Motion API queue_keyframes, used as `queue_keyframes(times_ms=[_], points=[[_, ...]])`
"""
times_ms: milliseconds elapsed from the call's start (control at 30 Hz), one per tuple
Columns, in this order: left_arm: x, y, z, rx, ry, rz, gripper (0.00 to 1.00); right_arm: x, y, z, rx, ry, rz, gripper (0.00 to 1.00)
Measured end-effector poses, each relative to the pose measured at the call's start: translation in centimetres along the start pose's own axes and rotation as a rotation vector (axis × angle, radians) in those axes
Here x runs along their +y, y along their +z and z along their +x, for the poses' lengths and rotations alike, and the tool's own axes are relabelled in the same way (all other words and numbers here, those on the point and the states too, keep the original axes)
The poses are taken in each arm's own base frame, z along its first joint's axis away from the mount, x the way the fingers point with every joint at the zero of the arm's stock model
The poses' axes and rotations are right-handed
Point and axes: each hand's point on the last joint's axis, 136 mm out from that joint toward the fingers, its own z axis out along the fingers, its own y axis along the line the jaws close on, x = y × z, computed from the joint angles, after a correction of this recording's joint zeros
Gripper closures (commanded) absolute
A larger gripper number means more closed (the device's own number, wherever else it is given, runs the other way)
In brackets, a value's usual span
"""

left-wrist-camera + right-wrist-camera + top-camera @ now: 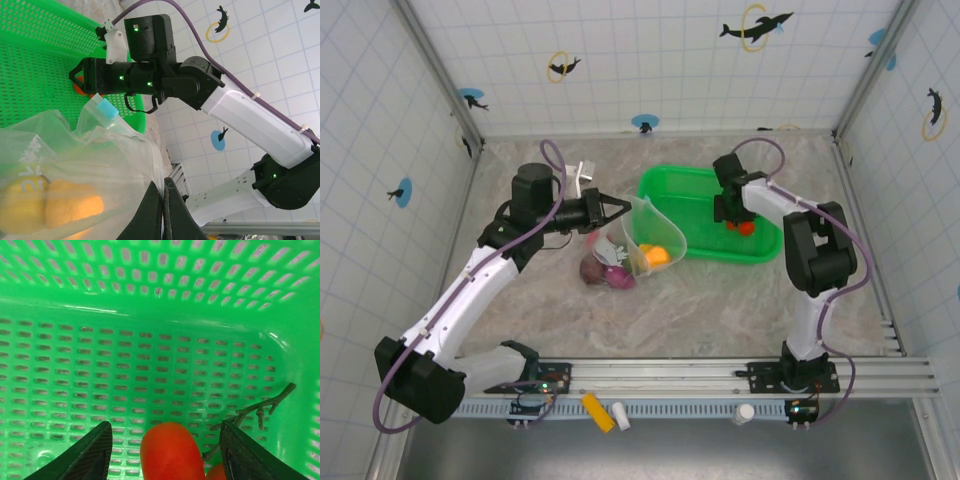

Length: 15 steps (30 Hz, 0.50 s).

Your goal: Place the food in the zip-top bag and seal the zipper

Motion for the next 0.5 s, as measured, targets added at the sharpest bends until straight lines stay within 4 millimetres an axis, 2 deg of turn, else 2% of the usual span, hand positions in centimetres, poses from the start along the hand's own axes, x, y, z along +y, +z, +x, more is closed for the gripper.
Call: queue_keyframes(times_ms=[100,233,300,500], points=[[0.0,0.0,0.0,0.0,0.0,0.0,1.0,0.05,0.26,0.12,0.005,0.002,0.0,0.54],[0.0,0.0,0.0,0.0,0.0,0.0,1.0,0.22,0.3,0.12,0.006,0.003,-0.01,0.56],[0.01,0.0,-0.01,-0.001,0.0,-0.001,1.0,0.31,0.32,0.09,0.005,0.005,-0.016,0.62],[0.02,0.0,-0.01,-0.001,-0.001,-0.001,1.0,0.49,0.29,0.06,0.005,0.012,-0.026,0.68]])
